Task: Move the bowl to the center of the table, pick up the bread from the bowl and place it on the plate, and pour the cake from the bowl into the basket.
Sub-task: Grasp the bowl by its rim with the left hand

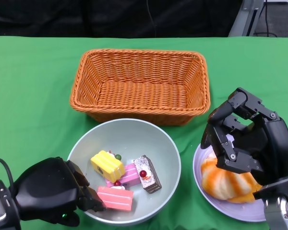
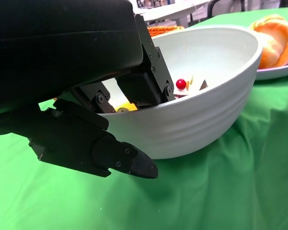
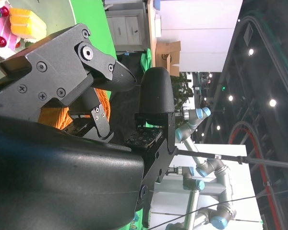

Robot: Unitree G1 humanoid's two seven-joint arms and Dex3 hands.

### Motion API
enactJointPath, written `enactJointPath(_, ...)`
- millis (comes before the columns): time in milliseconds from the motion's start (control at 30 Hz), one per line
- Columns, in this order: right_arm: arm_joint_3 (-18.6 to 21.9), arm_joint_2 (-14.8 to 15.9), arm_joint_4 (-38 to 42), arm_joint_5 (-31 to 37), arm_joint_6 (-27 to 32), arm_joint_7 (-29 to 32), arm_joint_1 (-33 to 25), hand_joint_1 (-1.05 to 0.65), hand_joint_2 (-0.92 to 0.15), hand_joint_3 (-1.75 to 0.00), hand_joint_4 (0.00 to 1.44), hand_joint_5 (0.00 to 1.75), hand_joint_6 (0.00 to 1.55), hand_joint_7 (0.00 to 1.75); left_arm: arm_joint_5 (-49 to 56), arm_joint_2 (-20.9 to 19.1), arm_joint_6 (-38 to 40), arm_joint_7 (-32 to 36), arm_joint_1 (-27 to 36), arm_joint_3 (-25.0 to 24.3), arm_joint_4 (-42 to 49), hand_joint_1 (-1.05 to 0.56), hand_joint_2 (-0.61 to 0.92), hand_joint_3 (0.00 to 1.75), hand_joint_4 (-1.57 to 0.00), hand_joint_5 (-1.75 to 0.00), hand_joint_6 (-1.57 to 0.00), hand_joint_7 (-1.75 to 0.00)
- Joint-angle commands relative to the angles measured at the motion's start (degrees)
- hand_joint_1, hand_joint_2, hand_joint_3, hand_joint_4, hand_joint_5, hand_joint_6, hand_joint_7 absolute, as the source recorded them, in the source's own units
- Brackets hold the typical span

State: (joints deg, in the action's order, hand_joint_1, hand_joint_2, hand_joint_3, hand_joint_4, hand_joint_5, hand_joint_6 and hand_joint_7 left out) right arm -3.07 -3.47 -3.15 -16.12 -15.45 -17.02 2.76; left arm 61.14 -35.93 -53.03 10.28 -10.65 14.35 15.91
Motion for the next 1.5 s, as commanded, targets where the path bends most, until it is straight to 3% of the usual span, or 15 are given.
enactJointPath(33, 0.37, 0.16, -0.41, -0.13, -0.98, -0.31, -0.28, -0.12, -0.52, -1.1, 0.71, 1.7, 0.65, 1.4, 0.49, -1.19, 1.51, 0.1, -0.39, 3.02, -0.01, -0.48, 0.92, 0.01, -0.92, -0.01, -0.94, 0.0)
enactJointPath(467, 0.24, -0.66, -0.98, -0.42, -0.85, 0.39, -0.37, -0.11, -0.53, -1.11, 0.7, 1.72, 0.65, 1.4, 1.17, 0.08, 8.06, 2.01, -4.55, 11.52, 4.73, -0.49, 0.92, 0.02, -0.86, 0.0, -0.84, 0.0)
enactJointPath(667, 0.27, -0.5, -0.97, 0.2, -0.91, 0.55, -0.24, -0.12, -0.52, -1.11, 0.69, 1.71, 0.65, 1.39, 3.22, 1.62, 7.59, 12.53, -8.09, 16.07, 13.0, -0.38, 0.91, 0.01, -0.94, -0.04, -0.9, -0.02)
enactJointPath(867, 0.35, -1.05, -1.01, -0.44, -0.93, 0.69, -0.35, -0.11, -0.5, -1.14, 0.72, 1.7, 0.67, 1.39, 5.39, 3.68, 6.04, 24.48, -12.63, 21.68, 23.71, -0.33, 0.87, 0.0, -1.15, -0.14, -1.12, -0.1)
enactJointPath(900, 0.36, -1.12, -0.94, -0.52, -1.05, 0.64, -0.37, -0.11, -0.5, -1.14, 0.72, 1.7, 0.67, 1.39, 5.61, 3.75, 5.83, 26.28, -13.13, 22.42, 24.89, -0.33, 0.87, 0.0, -1.11, -0.33, -1.15, -0.08)
enactJointPath(933, 0.35, -1.15, -0.94, -0.56, -1.06, 0.6, -0.41, -0.12, -0.5, -1.13, 0.71, 1.69, 0.66, 1.38, 5.65, 3.69, 5.56, 27.59, -13.56, 23.08, 25.76, -0.31, 0.87, 0.0, -0.92, -0.88, -1.2, -0.06)
enactJointPath(967, 0.32, -1.09, -0.88, -0.61, -1.12, 0.41, -0.4, -0.12, -0.5, -1.13, 0.71, 1.69, 0.66, 1.37, 5.46, 3.57, 4.88, 28.93, -14.0, 23.66, 26.62, -0.31, 0.88, 0.0, -0.82, -1.12, -1.21, -0.06)
enactJointPath(1033, 0.32, -0.97, -0.57, -0.48, -1.5, 0.09, -0.29, -0.11, -0.52, -1.12, 0.7, 1.71, 0.65, 1.37, 4.77, 3.27, 3.42, 30.73, -14.77, 24.48, 28.02, -0.28, 0.88, 0.0, -0.68, -1.45, -1.23, -0.07)
enactJointPath(1133, 0.37, -0.96, -0.25, -0.23, -1.77, 0.01, -0.19, -0.11, -0.53, -1.11, 0.7, 1.71, 0.65, 1.37, 2.44, 2.78, 0.62, 31.49, -15.47, 24.6, 29.77, -0.24, 0.91, 0.01, -0.59, -1.56, -1.22, -0.1)
enactJointPath(1167, 0.37, -1.0, -0.25, 0.0, -1.77, 0.23, -0.21, -0.11, -0.53, -1.1, 0.7, 1.71, 0.65, 1.37, 1.2, 2.71, -0.61, 31.31, -15.54, 24.29, 30.35, -0.23, 0.91, 0.01, -0.58, -1.57, -1.16, -0.24)
enactJointPath(1233, 0.4, -1.01, -0.28, 0.15, -1.64, 0.47, -0.22, -0.12, -0.53, -1.09, 0.71, 1.7, 0.66, 1.38, -1.42, 2.55, -2.9, 30.08, -15.66, 23.64, 31.28, -0.18, 0.92, 0.08, -0.57, -1.59, -0.85, -0.85)
enactJointPath(1267, 0.44, -1.08, -0.2, 0.04, -1.72, 0.48, -0.19, -0.12, -0.52, -1.09, 0.71, 1.7, 0.66, 1.38, -2.53, 2.36, -3.8, 29.63, -15.66, 23.3, 31.49, -0.18, 0.92, 0.09, -0.58, -1.59, -0.79, -0.97)
enactJointPath(1333, 0.49, -1.23, -0.21, -0.51, -1.52, 0.33, -0.16, -0.12, -0.52, -1.09, 0.71, 1.7, 0.66, 1.37, -4.39, 2.03, -5.37, 28.94, -15.57, 22.68, 31.7, -0.15, 0.92, 0.16, -0.6, -1.59, -0.7, -1.15)
enactJointPath(1500, 0.63, -1.11, 0.27, -0.37, -1.91, 0.22, 0.06, -0.13, -0.53, -1.07, 0.71, 1.69, 0.67, 1.36, -10.26, 0.33, -11.16, 26.01, -13.8, 19.7, 29.73, -0.13, 0.92, 0.2, -0.62, -1.62, -0.66, -1.26)
